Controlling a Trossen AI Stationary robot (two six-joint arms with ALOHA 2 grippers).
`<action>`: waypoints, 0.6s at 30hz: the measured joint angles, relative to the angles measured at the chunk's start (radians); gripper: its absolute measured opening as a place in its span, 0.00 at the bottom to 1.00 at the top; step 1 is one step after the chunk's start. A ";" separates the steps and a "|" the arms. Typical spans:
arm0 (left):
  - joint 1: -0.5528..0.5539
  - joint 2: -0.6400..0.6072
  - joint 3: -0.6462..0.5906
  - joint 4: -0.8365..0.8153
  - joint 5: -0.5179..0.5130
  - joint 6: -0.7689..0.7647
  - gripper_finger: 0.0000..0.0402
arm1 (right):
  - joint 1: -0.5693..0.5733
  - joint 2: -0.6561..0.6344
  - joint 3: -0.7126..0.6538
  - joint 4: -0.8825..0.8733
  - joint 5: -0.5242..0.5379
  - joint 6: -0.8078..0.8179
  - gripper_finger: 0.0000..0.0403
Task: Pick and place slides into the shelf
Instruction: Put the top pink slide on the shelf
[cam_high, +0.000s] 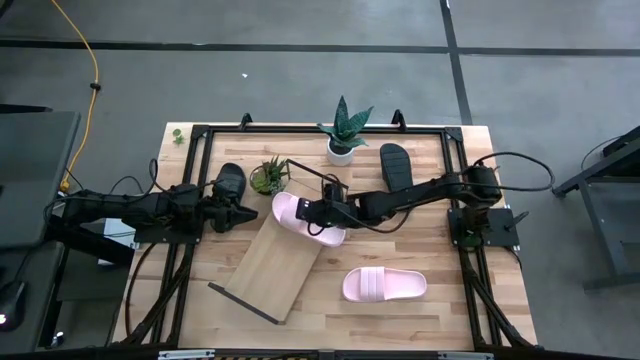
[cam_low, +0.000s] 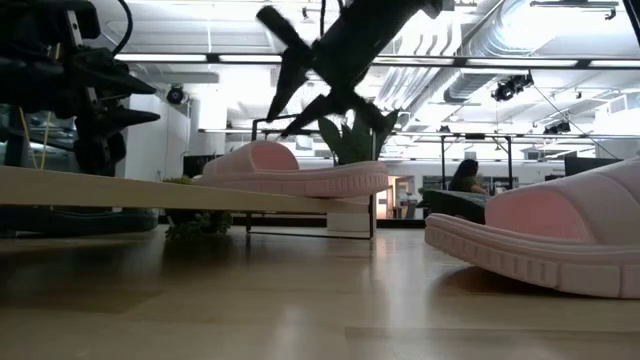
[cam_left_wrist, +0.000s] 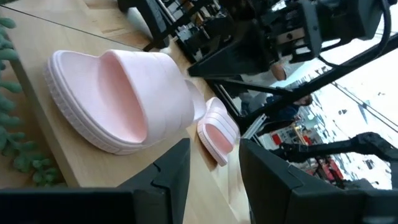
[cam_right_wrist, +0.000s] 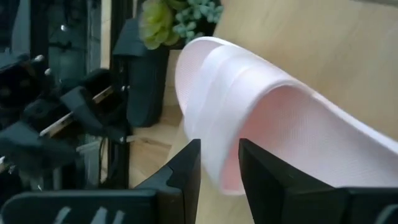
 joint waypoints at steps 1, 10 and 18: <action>0.000 0.000 0.000 0.004 0.006 0.000 0.32 | 0.002 -0.013 0.000 -0.014 0.000 -0.023 0.24; 0.000 0.000 0.000 0.007 0.022 0.000 0.32 | 0.035 -0.177 0.000 -0.321 -0.087 -0.176 0.24; 0.000 0.000 0.000 0.006 0.021 0.000 0.32 | 0.122 -0.285 0.000 -0.591 -0.026 -0.155 0.24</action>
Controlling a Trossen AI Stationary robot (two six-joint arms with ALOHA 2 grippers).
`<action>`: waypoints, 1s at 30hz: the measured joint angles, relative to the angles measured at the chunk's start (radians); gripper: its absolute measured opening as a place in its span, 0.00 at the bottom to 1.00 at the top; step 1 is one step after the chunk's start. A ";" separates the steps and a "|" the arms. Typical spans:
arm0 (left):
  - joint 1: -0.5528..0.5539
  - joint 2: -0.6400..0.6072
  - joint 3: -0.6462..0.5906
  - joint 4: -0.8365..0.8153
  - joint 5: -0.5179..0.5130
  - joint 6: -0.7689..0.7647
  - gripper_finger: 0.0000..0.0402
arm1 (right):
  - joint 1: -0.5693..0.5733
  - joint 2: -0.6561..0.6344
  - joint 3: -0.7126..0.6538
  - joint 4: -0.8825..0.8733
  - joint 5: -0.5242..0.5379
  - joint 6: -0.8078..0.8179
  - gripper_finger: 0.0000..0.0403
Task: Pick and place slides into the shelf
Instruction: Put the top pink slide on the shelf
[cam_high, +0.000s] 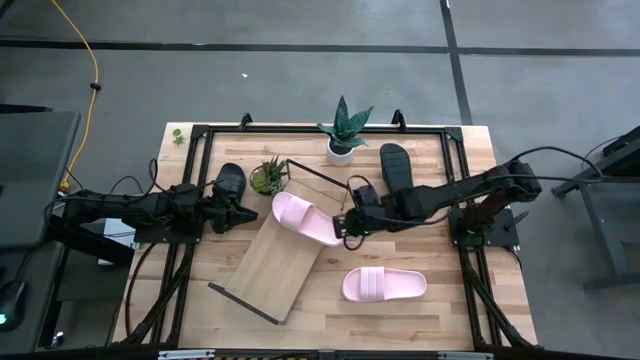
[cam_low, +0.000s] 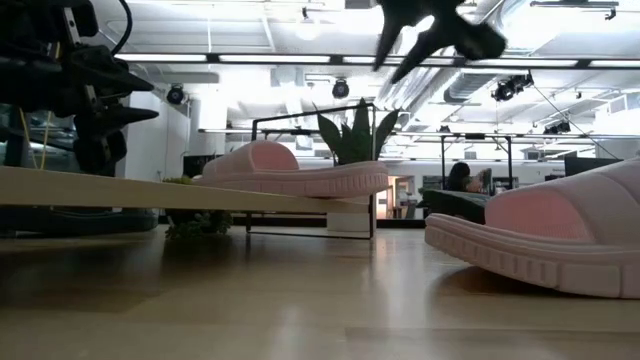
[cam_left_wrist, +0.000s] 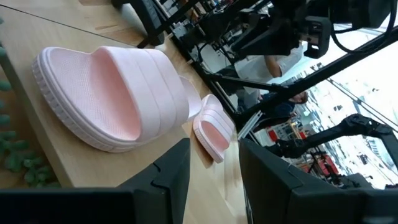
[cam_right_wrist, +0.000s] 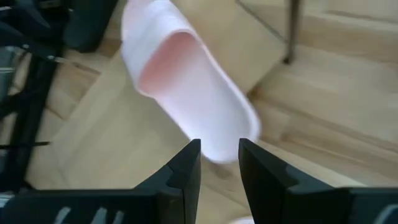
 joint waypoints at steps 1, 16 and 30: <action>0.000 0.000 0.000 0.000 -0.001 0.000 0.32 | 0.011 -0.002 0.000 -0.022 0.018 0.013 0.24; 0.000 0.000 0.000 -0.006 -0.034 -0.028 0.32 | 0.116 0.010 -0.289 0.249 0.208 0.404 0.24; 0.000 0.000 0.000 -0.007 -0.031 -0.049 0.32 | 0.159 -0.076 -0.751 0.979 0.326 0.556 0.48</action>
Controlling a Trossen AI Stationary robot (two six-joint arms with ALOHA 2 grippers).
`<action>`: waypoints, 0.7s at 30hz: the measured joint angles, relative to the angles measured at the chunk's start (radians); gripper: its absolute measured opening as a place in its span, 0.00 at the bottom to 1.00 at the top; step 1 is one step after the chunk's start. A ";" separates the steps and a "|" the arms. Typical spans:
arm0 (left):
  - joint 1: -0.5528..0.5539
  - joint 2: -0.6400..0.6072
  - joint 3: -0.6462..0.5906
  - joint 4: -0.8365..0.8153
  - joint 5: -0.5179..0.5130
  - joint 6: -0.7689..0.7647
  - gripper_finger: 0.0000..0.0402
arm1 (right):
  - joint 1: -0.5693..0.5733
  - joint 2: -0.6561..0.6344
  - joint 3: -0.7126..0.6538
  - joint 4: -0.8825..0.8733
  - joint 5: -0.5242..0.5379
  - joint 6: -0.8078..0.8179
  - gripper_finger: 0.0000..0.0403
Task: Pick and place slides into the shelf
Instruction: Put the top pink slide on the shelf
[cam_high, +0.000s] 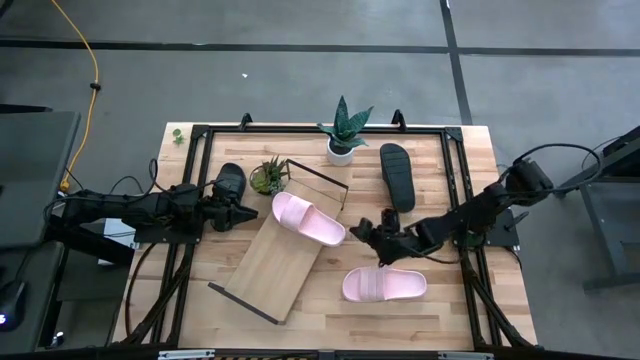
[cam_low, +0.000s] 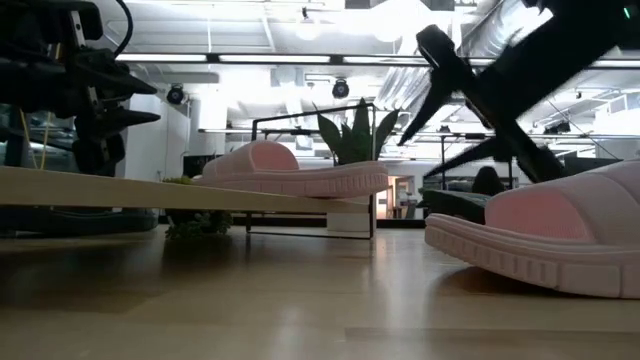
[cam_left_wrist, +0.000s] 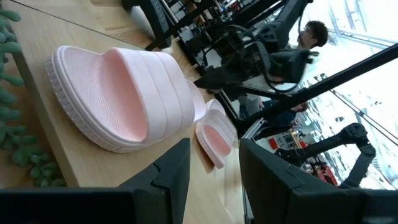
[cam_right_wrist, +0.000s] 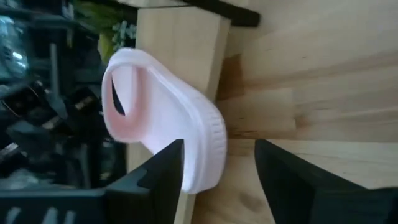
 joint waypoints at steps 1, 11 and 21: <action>0.000 0.000 0.000 0.000 -0.002 -0.001 0.32 | 0.001 0.001 -0.031 0.053 0.012 0.001 0.49; 0.000 0.000 0.000 0.000 -0.007 -0.004 0.32 | -0.053 0.002 -0.085 0.267 -0.025 -0.126 0.49; 0.000 0.000 0.000 0.000 -0.007 -0.004 0.32 | -0.085 0.010 -0.082 0.264 -0.125 -0.158 0.49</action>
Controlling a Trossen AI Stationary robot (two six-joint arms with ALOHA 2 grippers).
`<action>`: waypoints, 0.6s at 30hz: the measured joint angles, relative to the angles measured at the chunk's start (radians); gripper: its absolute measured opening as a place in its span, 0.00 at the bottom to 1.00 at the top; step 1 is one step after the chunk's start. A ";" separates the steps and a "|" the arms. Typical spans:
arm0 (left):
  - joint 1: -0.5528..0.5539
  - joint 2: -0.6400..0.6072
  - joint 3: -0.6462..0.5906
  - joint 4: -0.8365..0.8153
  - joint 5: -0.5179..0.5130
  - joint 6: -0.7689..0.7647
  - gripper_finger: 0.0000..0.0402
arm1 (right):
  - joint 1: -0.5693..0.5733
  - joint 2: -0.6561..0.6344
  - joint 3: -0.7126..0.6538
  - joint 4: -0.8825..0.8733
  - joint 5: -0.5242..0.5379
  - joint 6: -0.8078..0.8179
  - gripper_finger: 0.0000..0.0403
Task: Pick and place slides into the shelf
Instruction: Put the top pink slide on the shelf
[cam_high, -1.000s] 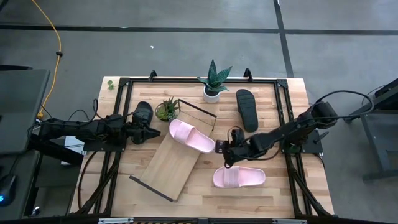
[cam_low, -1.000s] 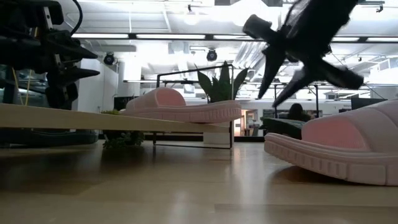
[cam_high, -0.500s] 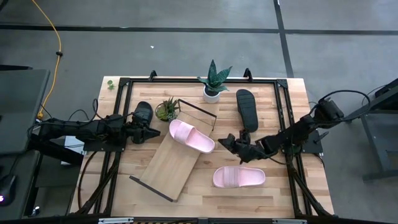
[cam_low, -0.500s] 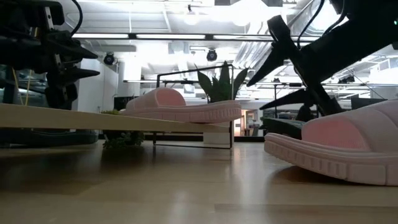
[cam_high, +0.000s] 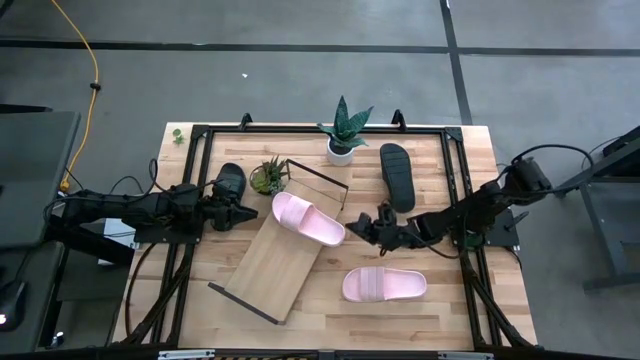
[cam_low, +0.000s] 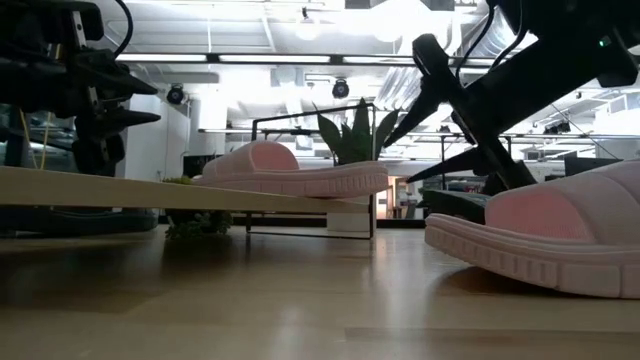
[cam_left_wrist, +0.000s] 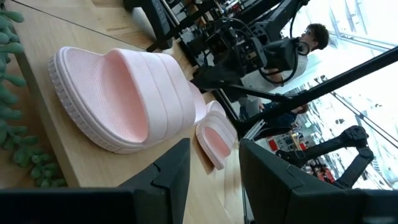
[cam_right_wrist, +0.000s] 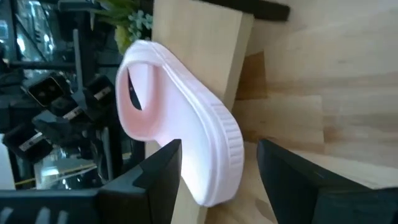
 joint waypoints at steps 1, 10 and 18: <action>0.000 0.000 0.000 0.000 0.000 0.000 0.32 | 0.000 0.002 0.000 0.002 -0.009 0.000 0.49; 0.000 0.000 0.000 0.000 -0.006 0.000 0.32 | 0.000 0.073 0.001 0.121 -0.025 -0.003 0.49; 0.000 0.000 0.000 0.000 -0.007 0.000 0.32 | 0.000 0.116 0.001 0.163 -0.028 0.008 0.49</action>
